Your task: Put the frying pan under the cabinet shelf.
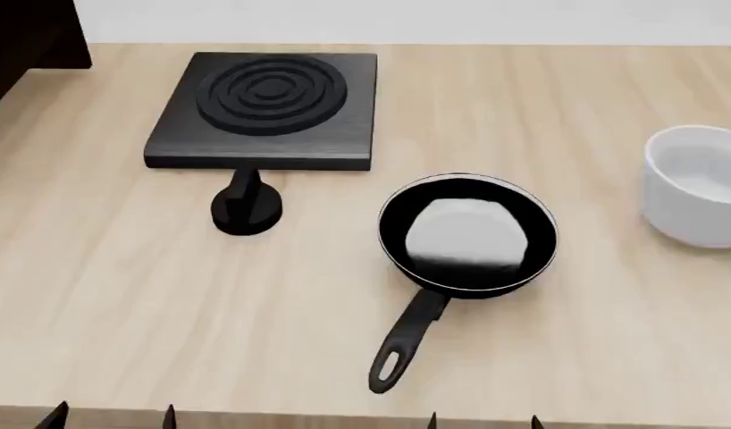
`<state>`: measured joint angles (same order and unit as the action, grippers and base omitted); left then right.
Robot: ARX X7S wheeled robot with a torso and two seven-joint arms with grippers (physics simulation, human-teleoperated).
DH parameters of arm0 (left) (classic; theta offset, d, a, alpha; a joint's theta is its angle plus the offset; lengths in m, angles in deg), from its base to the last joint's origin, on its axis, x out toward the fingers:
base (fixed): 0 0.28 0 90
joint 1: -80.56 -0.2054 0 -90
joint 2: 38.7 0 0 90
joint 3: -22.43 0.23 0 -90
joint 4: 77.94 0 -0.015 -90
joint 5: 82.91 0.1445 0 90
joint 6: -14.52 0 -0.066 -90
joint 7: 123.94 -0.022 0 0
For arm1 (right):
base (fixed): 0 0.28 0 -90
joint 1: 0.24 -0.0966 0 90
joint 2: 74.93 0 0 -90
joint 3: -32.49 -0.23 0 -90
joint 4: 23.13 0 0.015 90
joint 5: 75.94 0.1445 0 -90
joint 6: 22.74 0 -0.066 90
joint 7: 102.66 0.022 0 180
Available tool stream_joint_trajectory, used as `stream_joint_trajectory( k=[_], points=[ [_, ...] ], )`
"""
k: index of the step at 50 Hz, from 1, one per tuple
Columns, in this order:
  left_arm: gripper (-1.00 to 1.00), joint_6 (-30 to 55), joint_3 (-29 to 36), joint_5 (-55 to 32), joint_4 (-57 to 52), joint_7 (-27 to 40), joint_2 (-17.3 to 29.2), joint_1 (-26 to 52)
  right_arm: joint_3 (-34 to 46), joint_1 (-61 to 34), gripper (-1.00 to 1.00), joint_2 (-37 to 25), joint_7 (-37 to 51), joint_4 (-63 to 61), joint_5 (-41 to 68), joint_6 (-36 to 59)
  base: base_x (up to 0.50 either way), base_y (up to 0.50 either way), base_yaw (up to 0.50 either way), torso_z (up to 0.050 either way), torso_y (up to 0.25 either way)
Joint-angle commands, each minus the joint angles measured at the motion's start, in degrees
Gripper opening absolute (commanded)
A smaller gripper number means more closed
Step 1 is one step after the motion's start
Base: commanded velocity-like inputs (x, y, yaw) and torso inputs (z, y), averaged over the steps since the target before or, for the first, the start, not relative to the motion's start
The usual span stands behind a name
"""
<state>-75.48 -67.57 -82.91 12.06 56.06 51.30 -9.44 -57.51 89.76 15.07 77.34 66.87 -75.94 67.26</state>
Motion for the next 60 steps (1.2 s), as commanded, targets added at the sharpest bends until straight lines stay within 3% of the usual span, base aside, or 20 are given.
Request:
stream_joint_trajectory(
  k=[1, 24, 31, 43, 45, 46, 49, 60],
  points=[
    [1.0, 0.0, 0.0, -0.6, 0.0, 0.0, 0.6, 0.0, 0.7, 0.0, 1.0, -0.5, 0.7, 0.0, 0.5, 0.0, 0.0, 0.0, 0.0, 0.0, 0.0],
    [1.0, 0.2, 4.6, -3.0, -0.1, 4.2, 3.9, 0.2, 4.2, -0.1, 1.0, -3.4, 4.9, 0.4, 3.5, -1.3, 0.0, 0.0, 0.0, 0.0, 0.0],
    [1.0, 0.5, 2.8, -10.3, 0.0, 3.1, 2.8, 0.1, 4.5, -0.2, 1.0, -3.7, 5.4, 1.0, 4.8, -2.8, 0.0, 0.0, 0.0, 0.0, 0.0],
    [1.0, -8.7, 4.2, -9.9, 3.1, 3.5, 3.4, 0.3, 5.4, -0.5, 1.0, -4.3, 7.7, 3.7, 3.6, -10.4, 0.0, 0.0, 0.0, 0.0, 0.0],
    [1.0, 5.2, 2.2, -16.0, -8.5, 4.8, 7.7, 7.8, 5.6, -0.6, 1.0, -4.4, 7.8, 4.6, 3.5, -12.7, 0.0, 0.0, 0.0, 0.0, 0.0],
    [1.0, 10.7, 2.1, -16.4, -11.5, 5.3, 8.1, 7.6, 5.7, -0.7, 1.0, -4.4, 7.9, 5.0, 3.3, -13.7, 0.0, 0.0, 0.0, 0.0, 0.0],
    [1.0, 13.0, 2.2, -17.5, -17.5, 6.2, 8.7, 5.3, 6.0, -0.9, 1.0, -4.7, 8.6, 6.1, 2.3, -16.3, 0.0, 0.0, 0.0, 0.0, 0.0],
    [1.0, 20.1, 0.7, -21.6, -24.7, 8.3, 10.5, 11.0, 7.0, -1.7, 1.0, -5.4, 11.2, 9.6, -1.0, -24.6, 0.0, 0.0, 0.0, 0.0, 0.0]
  ],
)
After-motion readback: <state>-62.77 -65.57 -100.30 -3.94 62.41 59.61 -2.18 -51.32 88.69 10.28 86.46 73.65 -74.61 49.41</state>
